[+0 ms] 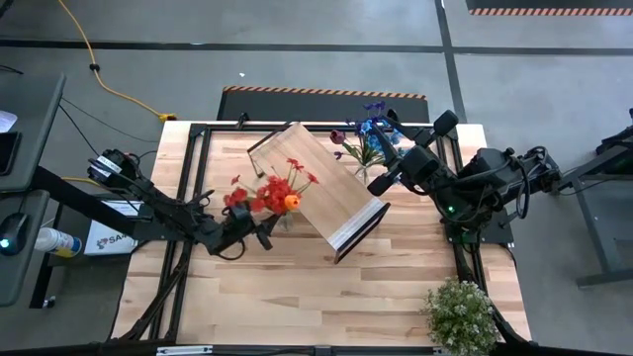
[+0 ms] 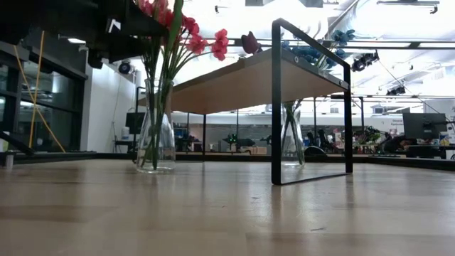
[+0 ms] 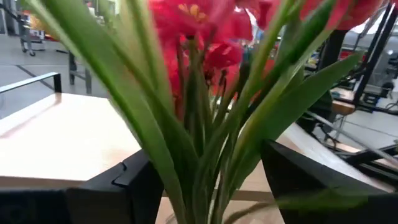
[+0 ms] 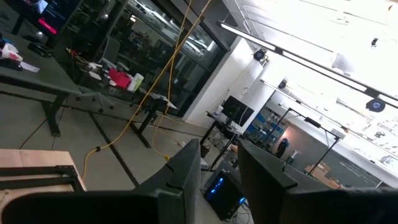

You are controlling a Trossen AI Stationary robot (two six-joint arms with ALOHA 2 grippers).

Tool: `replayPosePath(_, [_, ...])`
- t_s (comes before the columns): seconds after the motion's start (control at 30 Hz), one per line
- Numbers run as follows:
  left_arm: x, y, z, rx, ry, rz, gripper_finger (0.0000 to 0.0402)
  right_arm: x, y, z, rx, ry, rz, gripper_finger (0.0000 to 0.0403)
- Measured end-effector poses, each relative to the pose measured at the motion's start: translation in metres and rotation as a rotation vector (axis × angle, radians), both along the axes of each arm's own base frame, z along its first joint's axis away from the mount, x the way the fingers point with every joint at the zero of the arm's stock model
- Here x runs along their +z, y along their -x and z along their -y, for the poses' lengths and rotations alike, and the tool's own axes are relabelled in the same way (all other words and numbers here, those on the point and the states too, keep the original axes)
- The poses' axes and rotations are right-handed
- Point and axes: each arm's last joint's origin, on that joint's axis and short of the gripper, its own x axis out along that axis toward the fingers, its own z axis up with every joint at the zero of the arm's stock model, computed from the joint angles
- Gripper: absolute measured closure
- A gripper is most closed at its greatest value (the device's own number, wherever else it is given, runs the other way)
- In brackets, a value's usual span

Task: Pick and place flowers into a vace then onto a shelf
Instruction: Put the orange flowers into the bottom transparent vase, then put the bottom transparent vase with flowers on the shelf

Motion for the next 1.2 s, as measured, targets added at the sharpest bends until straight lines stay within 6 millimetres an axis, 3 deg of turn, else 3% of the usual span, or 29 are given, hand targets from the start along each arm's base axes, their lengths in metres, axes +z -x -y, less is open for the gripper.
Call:
replayPosePath(0.3, [-0.003, 0.001, 0.002, 0.006, -0.028, -0.04, 0.0112, 0.0, 0.0, 0.0, 0.0, 0.0, 0.0, 0.0304])
replayPosePath(0.57, [0.0, 0.019, 0.022, 0.073, -0.073, -0.08, 0.0112, -0.001, -0.001, 0.0, 0.002, 0.007, -0.013, 0.0304])
replayPosePath(1.2, [-0.001, 0.049, 0.055, 0.009, -0.073, -0.089, 0.0112, -0.001, -0.003, 0.006, 0.004, -0.002, 0.013, 0.0304])
